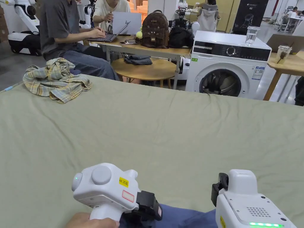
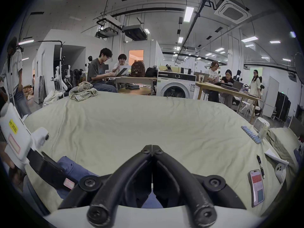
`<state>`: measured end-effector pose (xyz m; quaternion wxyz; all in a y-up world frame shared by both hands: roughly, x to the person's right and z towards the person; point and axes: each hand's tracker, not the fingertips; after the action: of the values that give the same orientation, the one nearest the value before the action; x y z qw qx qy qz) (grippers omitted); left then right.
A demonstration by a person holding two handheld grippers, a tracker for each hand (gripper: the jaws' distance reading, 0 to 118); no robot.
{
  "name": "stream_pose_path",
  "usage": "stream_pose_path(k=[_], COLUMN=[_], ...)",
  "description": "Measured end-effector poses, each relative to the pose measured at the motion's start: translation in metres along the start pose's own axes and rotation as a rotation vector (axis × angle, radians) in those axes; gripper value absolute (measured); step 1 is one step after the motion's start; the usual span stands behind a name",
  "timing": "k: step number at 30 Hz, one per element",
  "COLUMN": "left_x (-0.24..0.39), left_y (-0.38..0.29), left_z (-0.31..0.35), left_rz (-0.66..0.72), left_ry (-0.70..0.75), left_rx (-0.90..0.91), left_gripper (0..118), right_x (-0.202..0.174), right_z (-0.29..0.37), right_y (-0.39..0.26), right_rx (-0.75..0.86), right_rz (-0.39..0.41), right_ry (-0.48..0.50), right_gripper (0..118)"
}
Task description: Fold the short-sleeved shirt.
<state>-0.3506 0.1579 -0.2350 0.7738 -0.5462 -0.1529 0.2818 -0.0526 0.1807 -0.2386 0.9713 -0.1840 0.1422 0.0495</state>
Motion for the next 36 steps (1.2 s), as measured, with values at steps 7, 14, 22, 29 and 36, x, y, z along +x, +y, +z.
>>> stream_pose_path(k=[7,14,22,29,36], left_x=[-0.006,-0.021,-0.005,-0.008,-0.011], left_y=[-0.006,-0.005,-0.014,-0.014,-0.017], left_z=[0.045,0.032,-0.037,-0.082,-0.097], left_rz=[-0.004,-0.023,-0.053,0.022,0.029], left_ry=[-0.086,0.053,-0.235,-0.301,-0.201], left_rx=[0.088,0.096,-0.013,-0.010,-0.002], left_gripper=[22,10,10,9,0], right_x=[0.001,0.000,-0.001,0.004,0.015], right_z=[0.000,0.001,0.001,0.006,0.017], right_y=[-0.004,-0.005,-0.007,-0.006,-0.006], right_rx=[-0.010,-0.015,-0.021,0.005,0.046], right_rz=[-0.008,-0.017,-0.013,-0.020,-0.032], right_ry=[0.001,0.002,0.008,0.002,-0.023], right_gripper=[0,0,0,0,0])
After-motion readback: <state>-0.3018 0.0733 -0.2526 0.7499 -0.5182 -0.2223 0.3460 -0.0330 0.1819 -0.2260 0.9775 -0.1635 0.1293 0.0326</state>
